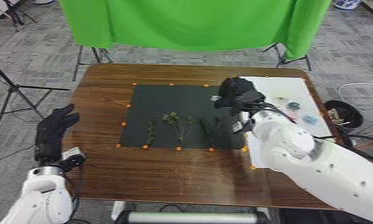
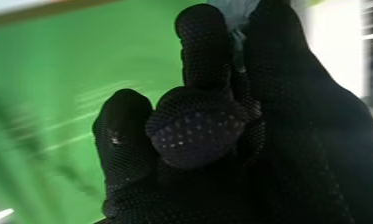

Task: Arrange flowers

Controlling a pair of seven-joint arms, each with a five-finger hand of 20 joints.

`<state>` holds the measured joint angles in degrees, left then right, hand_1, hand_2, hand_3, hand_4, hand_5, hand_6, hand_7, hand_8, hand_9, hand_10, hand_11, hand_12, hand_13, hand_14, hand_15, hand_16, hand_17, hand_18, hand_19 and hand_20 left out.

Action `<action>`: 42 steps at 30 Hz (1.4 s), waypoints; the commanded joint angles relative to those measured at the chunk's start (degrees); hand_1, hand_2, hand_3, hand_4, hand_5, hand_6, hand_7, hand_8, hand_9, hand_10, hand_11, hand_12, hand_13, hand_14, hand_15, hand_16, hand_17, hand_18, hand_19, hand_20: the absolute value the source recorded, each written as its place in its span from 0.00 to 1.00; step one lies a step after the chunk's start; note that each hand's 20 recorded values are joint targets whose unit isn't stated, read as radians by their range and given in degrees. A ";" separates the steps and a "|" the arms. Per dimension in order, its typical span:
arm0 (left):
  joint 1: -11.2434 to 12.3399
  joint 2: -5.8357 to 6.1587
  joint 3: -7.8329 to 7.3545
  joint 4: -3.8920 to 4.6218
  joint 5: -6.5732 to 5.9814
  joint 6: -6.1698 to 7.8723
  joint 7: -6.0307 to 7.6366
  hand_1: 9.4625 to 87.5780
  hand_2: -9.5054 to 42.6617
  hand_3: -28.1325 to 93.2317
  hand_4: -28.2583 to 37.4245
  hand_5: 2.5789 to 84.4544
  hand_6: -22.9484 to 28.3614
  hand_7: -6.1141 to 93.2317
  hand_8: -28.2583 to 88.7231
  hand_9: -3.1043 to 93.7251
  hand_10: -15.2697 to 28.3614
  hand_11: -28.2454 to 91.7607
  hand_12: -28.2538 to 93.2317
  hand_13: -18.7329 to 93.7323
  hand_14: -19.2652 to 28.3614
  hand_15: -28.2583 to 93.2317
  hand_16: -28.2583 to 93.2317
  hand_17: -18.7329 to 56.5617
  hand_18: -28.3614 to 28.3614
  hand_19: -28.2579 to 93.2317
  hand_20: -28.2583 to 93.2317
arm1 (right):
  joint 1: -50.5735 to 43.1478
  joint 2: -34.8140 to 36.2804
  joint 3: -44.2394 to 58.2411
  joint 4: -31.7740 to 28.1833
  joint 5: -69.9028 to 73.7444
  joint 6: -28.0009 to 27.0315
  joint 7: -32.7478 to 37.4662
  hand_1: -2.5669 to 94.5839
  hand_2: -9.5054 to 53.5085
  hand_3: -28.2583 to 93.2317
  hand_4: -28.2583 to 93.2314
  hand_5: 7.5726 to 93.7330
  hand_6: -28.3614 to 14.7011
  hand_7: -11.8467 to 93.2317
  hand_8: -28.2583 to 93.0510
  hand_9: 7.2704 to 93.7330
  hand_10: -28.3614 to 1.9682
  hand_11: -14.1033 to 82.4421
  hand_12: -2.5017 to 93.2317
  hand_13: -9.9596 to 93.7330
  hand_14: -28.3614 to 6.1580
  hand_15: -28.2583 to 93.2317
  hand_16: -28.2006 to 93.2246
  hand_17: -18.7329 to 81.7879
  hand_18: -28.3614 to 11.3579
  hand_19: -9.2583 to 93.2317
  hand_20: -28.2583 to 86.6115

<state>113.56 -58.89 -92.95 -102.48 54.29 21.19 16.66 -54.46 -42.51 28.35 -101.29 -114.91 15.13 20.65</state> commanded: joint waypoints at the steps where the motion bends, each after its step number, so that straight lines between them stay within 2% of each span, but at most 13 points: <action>1: -3.23 -0.45 3.65 1.35 1.10 -0.78 0.28 0.15 0.77 0.76 0.00 0.59 0.47 0.21 0.16 0.57 0.68 0.40 0.30 0.51 0.72 0.40 0.20 0.33 0.65 0.28 0.35 | 16.39 -16.73 -8.19 5.66 -0.84 -2.70 -5.41 0.63 0.00 0.74 0.10 0.83 0.70 0.35 0.29 0.96 0.60 0.25 0.44 0.99 0.78 0.71 0.48 0.85 0.45 1.00 0.67; 4: -4.04 -0.59 4.55 1.56 1.13 -0.48 0.31 0.16 0.77 0.76 0.00 0.59 0.48 0.21 0.16 0.57 0.68 0.40 0.30 0.51 0.72 0.40 0.20 0.33 0.65 0.29 0.35 | 17.22 -20.43 -10.84 8.37 -1.09 -4.28 -7.02 0.63 0.00 0.74 0.10 0.82 0.70 0.36 0.29 0.95 0.60 0.25 0.44 0.98 0.78 0.71 0.48 0.85 0.45 1.00 0.67; 5: -4.12 -0.79 4.23 1.77 1.21 -1.04 0.23 0.15 0.77 0.77 0.00 0.59 0.48 0.21 0.16 0.57 0.68 0.40 0.30 0.51 0.72 0.40 0.20 0.33 0.65 0.29 0.35 | 17.31 -21.91 -11.73 9.48 -1.77 -4.92 -7.40 0.63 0.00 0.73 0.10 0.82 0.70 0.36 0.29 0.95 0.60 0.25 0.43 0.98 0.78 0.71 0.48 0.85 0.45 1.00 0.67; 6: -3.72 -0.93 4.44 1.33 1.31 -0.53 0.29 0.15 0.77 0.78 0.00 0.60 0.47 0.21 0.16 0.57 0.68 0.40 0.30 0.51 0.72 0.40 0.20 0.33 0.65 0.29 0.35 | 16.94 -22.82 -12.23 10.34 -2.13 -5.37 -8.63 0.63 0.00 0.73 0.10 0.82 0.70 0.36 0.29 0.95 0.60 0.26 0.43 0.98 0.78 0.71 0.48 0.85 0.45 1.00 0.67; 9: -4.03 -0.86 4.50 1.10 2.09 -0.54 -0.03 0.15 0.76 0.80 0.00 0.64 0.46 0.21 0.16 0.58 0.68 0.40 0.30 0.51 0.72 0.40 0.20 0.33 0.65 0.29 0.35 | 17.27 -25.65 -14.56 12.97 -3.46 -6.98 -9.79 0.64 0.00 0.71 0.12 0.81 0.70 0.36 0.29 0.94 0.61 0.26 0.43 0.98 0.78 0.72 0.48 0.85 0.45 1.00 0.67; 12: -4.90 -0.88 5.62 1.47 1.73 0.60 0.38 0.17 0.75 0.81 0.00 0.65 0.46 0.21 0.16 0.58 0.67 0.40 0.30 0.52 0.72 0.40 0.20 0.33 0.65 0.29 0.35 | 17.42 -27.71 -16.36 14.91 -4.74 -8.57 -10.10 0.65 0.00 0.69 0.12 0.80 0.69 0.36 0.29 0.94 0.60 0.26 0.43 0.98 0.78 0.71 0.48 0.85 0.46 1.00 0.67; 14: -4.97 -0.87 5.95 1.42 1.51 1.11 0.54 0.17 0.75 0.80 0.00 0.65 0.46 0.21 0.16 0.58 0.67 0.39 0.29 0.52 0.72 0.40 0.20 0.33 0.65 0.29 0.35 | 17.14 -28.95 -16.89 15.78 -5.34 -9.12 -10.26 0.66 0.00 0.69 0.13 0.80 0.69 0.36 0.29 0.94 0.60 0.27 0.43 0.98 0.78 0.71 0.48 0.85 0.46 1.00 0.67; 17: -4.68 -0.78 6.14 1.07 1.04 2.47 0.86 0.18 0.75 0.80 0.00 0.64 0.47 0.21 0.16 0.58 0.67 0.39 0.29 0.52 0.72 0.41 0.20 0.33 0.66 0.29 0.35 | 17.64 -30.27 -17.79 16.39 -6.84 -11.58 -11.02 0.66 0.00 0.68 0.13 0.80 0.69 0.37 0.29 0.93 0.61 0.27 0.43 0.98 0.78 0.71 0.48 0.85 0.46 1.00 0.67; 20: -4.54 -0.68 6.12 0.80 0.72 2.92 0.88 0.17 0.74 0.80 0.00 0.63 0.47 0.20 0.16 0.58 0.68 0.39 0.29 0.52 0.72 0.41 0.19 0.33 0.66 0.29 0.35 | 18.24 -31.65 -17.77 17.31 -7.28 -15.11 -11.69 0.66 0.00 0.68 0.14 0.80 0.70 0.37 0.29 0.93 0.62 0.26 0.43 0.98 0.79 0.71 0.48 0.85 0.46 1.00 0.67; 27: -4.45 -0.65 6.54 0.50 1.05 2.51 0.62 0.17 0.74 0.81 0.00 0.62 0.47 0.20 0.16 0.58 0.68 0.40 0.29 0.52 0.73 0.41 0.19 0.33 0.66 0.29 0.35 | 18.88 -32.64 -18.44 18.24 -8.50 -19.10 -10.37 0.65 0.00 0.70 0.13 0.81 0.71 0.36 0.29 0.94 0.62 0.25 0.43 0.99 0.79 0.71 0.49 0.85 0.46 1.00 0.67; 30: -4.00 -0.71 6.53 0.26 1.00 2.82 0.37 0.17 0.74 0.81 0.00 0.62 0.47 0.20 0.16 0.58 0.68 0.40 0.29 0.52 0.73 0.41 0.19 0.33 0.66 0.29 0.35 | 18.34 -33.19 -18.62 18.55 -10.63 -20.52 -10.56 0.63 0.00 0.72 0.11 0.82 0.72 0.37 0.29 0.93 0.64 0.22 0.43 0.99 0.79 0.71 0.48 0.85 0.47 1.00 0.67; 34: -4.92 -0.74 7.35 0.72 1.20 2.33 0.32 0.17 0.73 0.81 0.00 0.63 0.46 0.21 0.16 0.58 0.68 0.40 0.29 0.52 0.74 0.42 0.19 0.32 0.66 0.29 0.35 | 18.08 -33.16 -19.37 19.04 -12.05 -20.21 -9.57 0.62 0.00 0.73 0.10 0.82 0.74 0.37 0.28 0.92 0.66 0.21 0.41 0.98 0.80 0.71 0.48 0.84 0.47 1.00 0.67; 42: -5.86 -0.37 8.05 0.89 1.22 1.99 0.60 0.17 0.73 0.81 0.00 0.63 0.44 0.21 0.15 0.59 0.68 0.40 0.29 0.53 0.74 0.42 0.19 0.32 0.66 0.29 0.35 | 18.22 -34.07 -19.19 21.39 -13.30 -21.90 -6.86 0.62 0.00 0.74 0.09 0.82 0.75 0.37 0.27 0.90 0.65 0.21 0.42 0.98 0.79 0.71 0.48 0.84 0.47 1.00 0.66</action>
<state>108.43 -59.22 -85.42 -101.63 55.56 23.30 17.21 -36.67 -75.66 9.03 -81.64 -127.10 -5.65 11.52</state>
